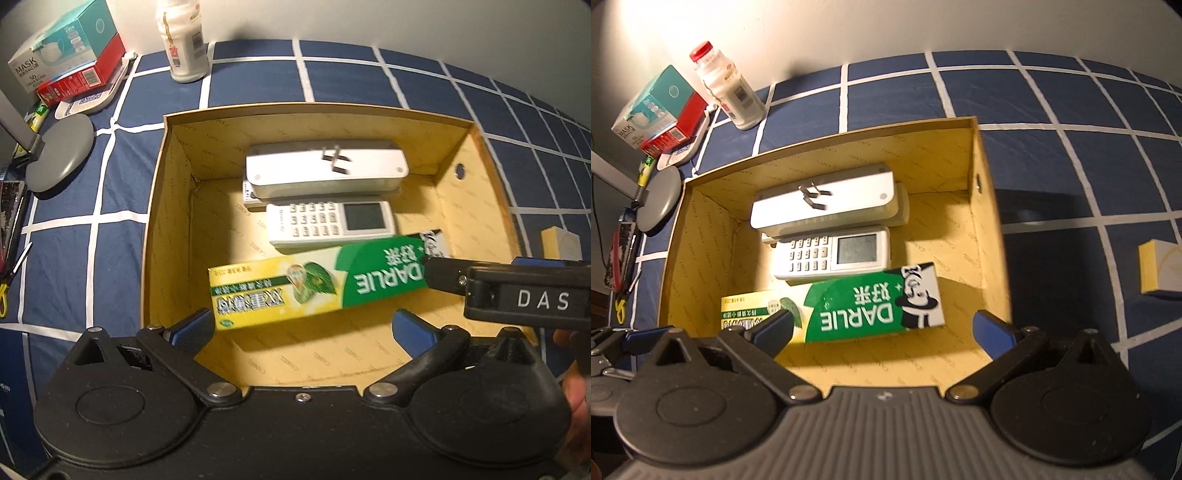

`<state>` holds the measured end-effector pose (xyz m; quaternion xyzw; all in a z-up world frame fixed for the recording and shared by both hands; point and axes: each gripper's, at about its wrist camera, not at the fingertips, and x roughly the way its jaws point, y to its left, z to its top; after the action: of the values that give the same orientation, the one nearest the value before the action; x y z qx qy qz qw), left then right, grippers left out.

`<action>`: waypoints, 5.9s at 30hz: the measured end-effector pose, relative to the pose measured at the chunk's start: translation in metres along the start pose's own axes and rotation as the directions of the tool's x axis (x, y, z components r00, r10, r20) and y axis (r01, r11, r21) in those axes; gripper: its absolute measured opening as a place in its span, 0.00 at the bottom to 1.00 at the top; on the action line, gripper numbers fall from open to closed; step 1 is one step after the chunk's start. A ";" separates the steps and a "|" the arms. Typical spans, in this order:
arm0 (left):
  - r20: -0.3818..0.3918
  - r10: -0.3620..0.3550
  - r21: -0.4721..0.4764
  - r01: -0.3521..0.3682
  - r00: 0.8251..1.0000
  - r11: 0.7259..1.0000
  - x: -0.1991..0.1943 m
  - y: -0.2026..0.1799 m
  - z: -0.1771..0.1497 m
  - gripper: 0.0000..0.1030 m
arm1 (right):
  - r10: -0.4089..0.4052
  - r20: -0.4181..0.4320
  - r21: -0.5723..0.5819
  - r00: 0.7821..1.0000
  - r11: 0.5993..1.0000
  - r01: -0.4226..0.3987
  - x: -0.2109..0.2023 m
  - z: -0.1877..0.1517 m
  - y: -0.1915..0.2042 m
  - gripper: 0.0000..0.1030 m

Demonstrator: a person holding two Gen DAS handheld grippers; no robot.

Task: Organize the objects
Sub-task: 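Lower the held DARLIE toothpaste box into the cardboard box, then open the right gripper to release the toothpaste box, then move the right tool toward the small white-and-yellow box on the sheet, then close the right gripper on the white-and-yellow box, then lift the white-and-yellow box with the right gripper and carry it over the cardboard box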

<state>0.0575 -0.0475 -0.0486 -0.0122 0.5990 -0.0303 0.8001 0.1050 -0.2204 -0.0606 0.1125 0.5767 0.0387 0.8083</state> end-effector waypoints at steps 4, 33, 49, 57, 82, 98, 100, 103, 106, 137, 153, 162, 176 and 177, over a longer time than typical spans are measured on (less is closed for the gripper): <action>0.010 -0.009 0.010 0.009 1.000 1.000 -0.008 -0.015 -0.010 1.00 | -0.006 0.012 0.004 1.000 1.000 0.005 -0.014 -0.009 -0.011 1.00; -0.004 -0.031 0.074 0.031 1.000 0.997 0.007 -0.213 -0.013 1.00 | -0.021 0.028 0.083 0.999 0.996 0.019 -0.065 -0.007 -0.207 1.00; -0.060 -0.099 0.101 0.105 0.993 0.989 0.057 -0.332 0.003 1.00 | -0.022 0.013 0.134 1.000 0.991 0.020 -0.061 0.011 -0.339 1.00; -0.092 -0.108 0.110 0.118 0.990 0.987 0.082 -0.359 0.023 1.00 | -0.004 -0.017 0.155 1.000 0.988 0.007 -0.045 0.024 -0.371 1.00; -0.230 -0.229 0.066 0.250 0.946 0.966 0.169 -0.374 0.064 0.99 | 0.056 -0.158 0.193 0.986 0.981 -0.024 0.039 0.056 -0.397 0.97; -0.255 -0.299 0.047 0.321 0.920 0.946 0.180 -0.382 0.067 0.80 | 0.089 -0.180 0.209 0.980 0.977 -0.050 0.050 0.053 -0.400 0.80; -0.255 -0.309 0.044 0.331 0.916 0.943 0.180 -0.383 0.067 0.78 | 0.098 -0.178 0.212 0.979 0.976 -0.059 0.051 0.053 -0.400 0.80; -0.262 -0.320 0.033 0.340 0.910 0.940 0.181 -0.381 0.067 0.76 | 0.113 -0.168 0.222 0.979 0.972 -0.074 0.051 0.052 -0.401 0.78; -0.261 -0.327 0.029 0.346 0.908 0.938 0.182 -0.380 0.068 0.76 | 0.127 -0.168 0.220 0.978 0.972 -0.088 0.052 0.053 -0.400 0.74; -0.137 -0.282 -0.007 0.284 0.950 0.959 0.114 -0.341 0.045 0.70 | 0.149 -0.101 0.103 0.984 0.985 -0.139 0.002 0.044 -0.340 0.67; -0.053 -0.263 -0.016 0.262 0.963 0.965 0.048 -0.285 0.005 0.70 | 0.168 -0.043 0.048 0.985 0.985 -0.166 -0.044 0.009 -0.264 0.67; -0.031 -0.268 0.001 0.268 0.963 0.963 0.021 -0.244 -0.011 0.70 | 0.163 -0.015 0.044 0.986 0.986 -0.163 -0.060 -0.009 -0.214 0.67; 0.016 -0.276 0.033 0.276 0.961 0.961 -0.011 -0.163 -0.021 0.70 | 0.154 0.041 0.035 0.987 0.987 -0.156 -0.070 -0.024 -0.124 0.67; 0.018 -0.277 0.034 0.276 0.961 0.961 -0.013 -0.156 -0.021 0.70 | 0.154 0.043 0.034 0.987 0.987 -0.156 -0.069 -0.024 -0.117 0.67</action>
<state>0.0287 -0.2022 -0.0336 -0.0835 0.5819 -0.1509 0.7948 0.0513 -0.3445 -0.0306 0.1727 0.5503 0.0884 0.8121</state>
